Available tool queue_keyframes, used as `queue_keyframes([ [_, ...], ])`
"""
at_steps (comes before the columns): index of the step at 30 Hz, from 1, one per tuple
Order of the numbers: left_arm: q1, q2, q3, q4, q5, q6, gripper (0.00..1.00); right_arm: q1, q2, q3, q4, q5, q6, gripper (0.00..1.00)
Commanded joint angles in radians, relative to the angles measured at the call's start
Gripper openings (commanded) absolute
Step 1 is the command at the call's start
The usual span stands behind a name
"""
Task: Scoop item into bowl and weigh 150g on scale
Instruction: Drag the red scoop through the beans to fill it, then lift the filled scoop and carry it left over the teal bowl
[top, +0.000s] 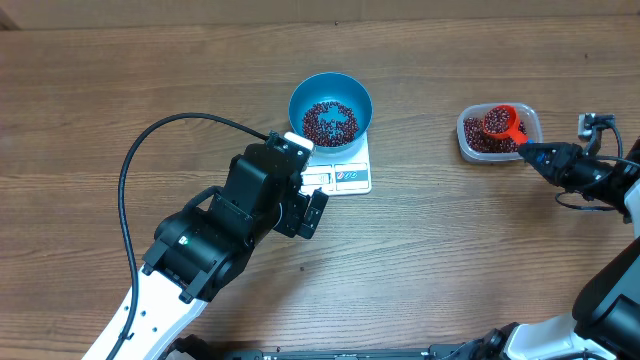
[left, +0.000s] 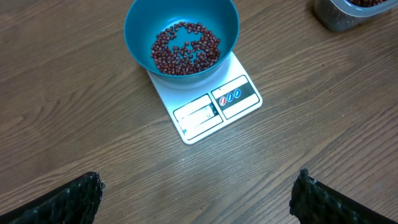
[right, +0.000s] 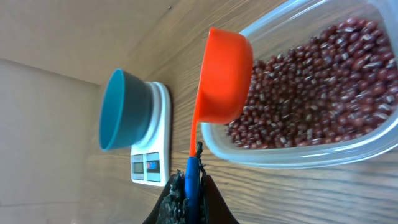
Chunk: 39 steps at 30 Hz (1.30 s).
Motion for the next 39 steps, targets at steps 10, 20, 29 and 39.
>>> queue_keyframes([
  [10, 0.005, 0.003, 0.007, 0.001, -0.009, 0.015, 0.99, 0.046, 0.001, 0.002, -0.042, -0.298, 0.000, 0.04],
  [20, 0.005, 0.003, 0.007, 0.001, -0.009, 0.015, 1.00, 0.262, 0.001, 0.002, -0.013, -0.315, 0.001, 0.04],
  [29, 0.005, 0.003, 0.007, 0.001, -0.009, 0.015, 0.99, 0.452, 0.001, 0.002, 0.239, -0.303, 0.212, 0.04],
  [39, 0.005, 0.003, 0.007, 0.001, -0.009, 0.015, 1.00, 0.582, 0.002, 0.002, 0.483, -0.145, 0.443, 0.04],
])
